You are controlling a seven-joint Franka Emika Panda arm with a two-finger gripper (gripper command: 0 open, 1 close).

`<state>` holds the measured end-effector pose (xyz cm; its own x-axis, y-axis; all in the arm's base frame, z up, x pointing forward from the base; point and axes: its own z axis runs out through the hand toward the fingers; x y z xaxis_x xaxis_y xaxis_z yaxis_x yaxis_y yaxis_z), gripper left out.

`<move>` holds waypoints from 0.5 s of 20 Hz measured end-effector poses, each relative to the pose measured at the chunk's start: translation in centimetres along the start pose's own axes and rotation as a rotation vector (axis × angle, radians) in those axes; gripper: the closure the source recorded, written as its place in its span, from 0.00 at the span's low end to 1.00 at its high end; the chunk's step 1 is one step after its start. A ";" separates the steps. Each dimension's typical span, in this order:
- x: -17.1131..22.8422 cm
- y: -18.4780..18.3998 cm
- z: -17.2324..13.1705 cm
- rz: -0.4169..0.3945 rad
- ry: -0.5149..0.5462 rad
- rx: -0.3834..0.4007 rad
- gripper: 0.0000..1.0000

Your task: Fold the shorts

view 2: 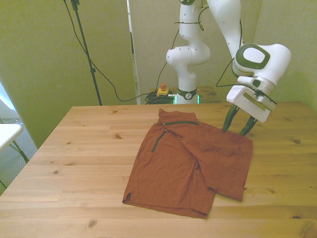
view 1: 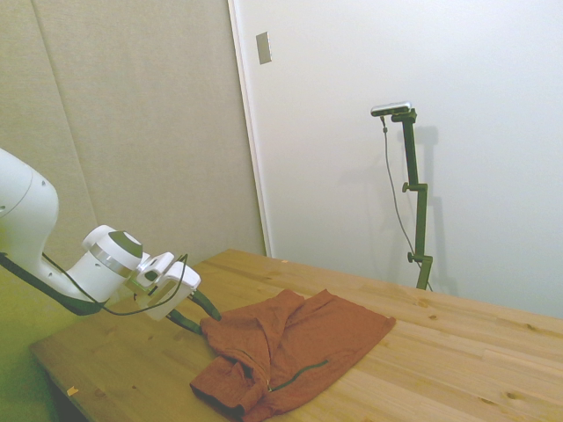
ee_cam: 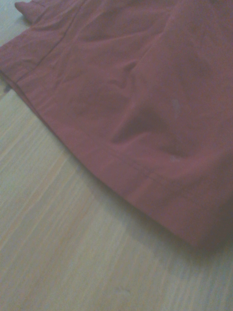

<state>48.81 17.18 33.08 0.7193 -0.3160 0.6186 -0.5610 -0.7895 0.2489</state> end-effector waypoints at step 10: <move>1.8 0.5 1.4 0.032 0.012 -0.012 0.00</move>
<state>50.42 15.46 33.31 0.6962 -0.3344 0.6351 -0.5882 -0.7729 0.2378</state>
